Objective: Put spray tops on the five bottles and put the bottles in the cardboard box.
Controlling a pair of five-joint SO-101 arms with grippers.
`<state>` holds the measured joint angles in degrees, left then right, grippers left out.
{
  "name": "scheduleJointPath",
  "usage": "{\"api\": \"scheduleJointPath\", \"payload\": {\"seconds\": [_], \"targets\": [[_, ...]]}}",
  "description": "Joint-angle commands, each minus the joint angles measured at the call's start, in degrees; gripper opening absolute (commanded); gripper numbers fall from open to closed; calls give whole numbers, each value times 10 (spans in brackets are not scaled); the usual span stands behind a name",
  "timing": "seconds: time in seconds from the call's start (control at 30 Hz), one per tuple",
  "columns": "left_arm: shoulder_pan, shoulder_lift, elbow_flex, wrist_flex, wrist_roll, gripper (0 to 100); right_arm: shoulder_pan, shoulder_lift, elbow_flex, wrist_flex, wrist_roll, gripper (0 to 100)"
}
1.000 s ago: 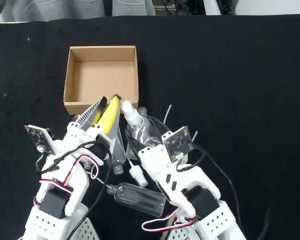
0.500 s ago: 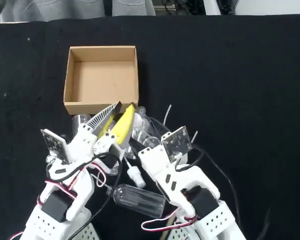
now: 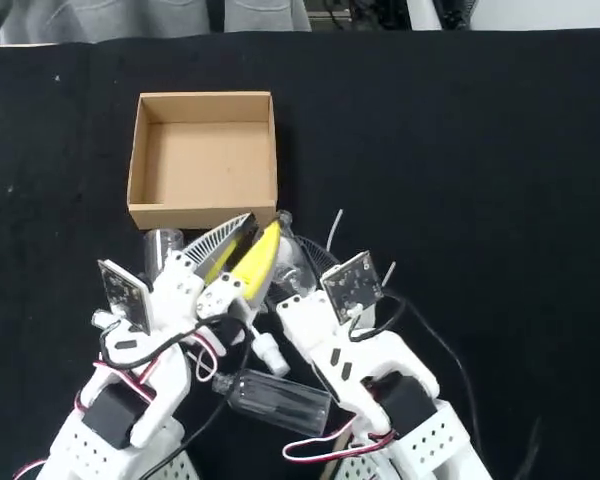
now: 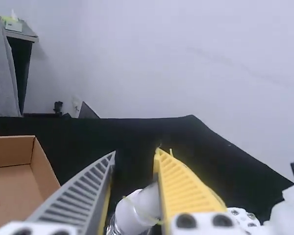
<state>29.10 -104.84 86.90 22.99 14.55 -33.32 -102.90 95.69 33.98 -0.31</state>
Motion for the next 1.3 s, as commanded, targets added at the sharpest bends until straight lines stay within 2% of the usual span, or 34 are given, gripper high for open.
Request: {"api": "scheduleJointPath", "payload": {"seconds": [0.0, 0.3, 0.53, 0.7, 1.03, 1.27], "targets": [[20, 4, -31, 34, -12, 112, 12, -80, -13, -2, 6, 67], [20, 2, -36, 33, -6, 112, 13, -80, -13, 4, 6, 67], [15, 3, -58, 33, 39, 112, 13, -80, -50, 75, 6, 67], [11, 3, -57, 36, 58, 112, 13, -80, -48, 80, 6, 69], [-100, 3, -58, 33, 73, 112, 53, -67, -48, 78, 6, 70], [-149, 3, -53, 33, 69, 112, 83, -63, -48, 77, 6, 70]]}}
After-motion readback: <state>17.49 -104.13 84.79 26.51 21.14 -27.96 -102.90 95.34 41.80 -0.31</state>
